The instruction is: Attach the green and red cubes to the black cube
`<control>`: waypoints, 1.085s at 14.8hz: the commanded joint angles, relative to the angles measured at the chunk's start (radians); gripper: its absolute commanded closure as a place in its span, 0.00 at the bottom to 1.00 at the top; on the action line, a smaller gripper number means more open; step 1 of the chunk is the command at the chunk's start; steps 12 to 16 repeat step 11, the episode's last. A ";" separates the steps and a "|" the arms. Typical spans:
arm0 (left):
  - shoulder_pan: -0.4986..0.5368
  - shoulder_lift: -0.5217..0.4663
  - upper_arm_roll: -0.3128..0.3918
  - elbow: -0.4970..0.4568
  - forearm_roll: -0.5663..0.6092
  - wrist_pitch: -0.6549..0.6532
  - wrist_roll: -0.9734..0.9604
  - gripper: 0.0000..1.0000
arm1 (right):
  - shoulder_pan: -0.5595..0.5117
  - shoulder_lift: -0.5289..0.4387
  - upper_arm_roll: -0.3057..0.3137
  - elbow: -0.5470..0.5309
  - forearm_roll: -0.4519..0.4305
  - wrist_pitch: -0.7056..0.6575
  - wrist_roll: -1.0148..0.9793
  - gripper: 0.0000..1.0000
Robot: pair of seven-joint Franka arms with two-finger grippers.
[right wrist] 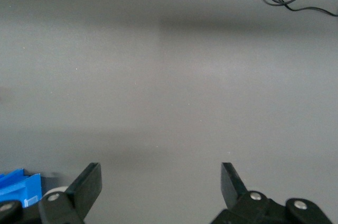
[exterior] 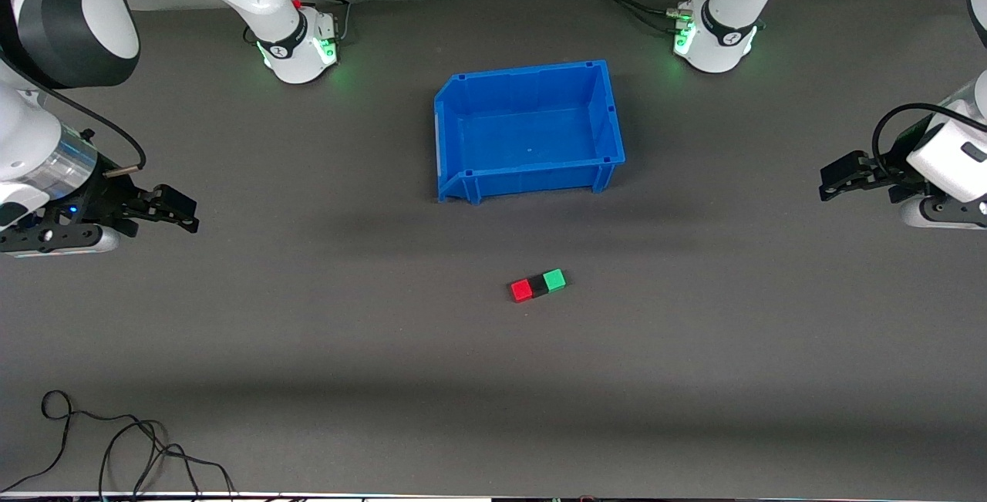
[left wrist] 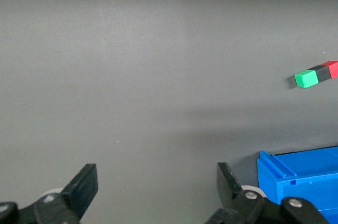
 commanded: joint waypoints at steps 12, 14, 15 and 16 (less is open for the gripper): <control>-0.002 -0.016 0.008 -0.008 0.014 -0.017 0.029 0.00 | 0.017 0.023 -0.023 0.082 -0.013 -0.096 -0.011 0.00; -0.002 -0.016 0.008 -0.008 0.014 -0.017 0.029 0.00 | 0.017 0.023 -0.023 0.082 -0.013 -0.096 -0.011 0.00; -0.002 -0.016 0.008 -0.008 0.014 -0.017 0.029 0.00 | 0.017 0.023 -0.023 0.082 -0.013 -0.096 -0.011 0.00; -0.002 -0.016 0.008 -0.008 0.014 -0.017 0.029 0.00 | 0.017 0.023 -0.023 0.082 -0.013 -0.096 -0.011 0.00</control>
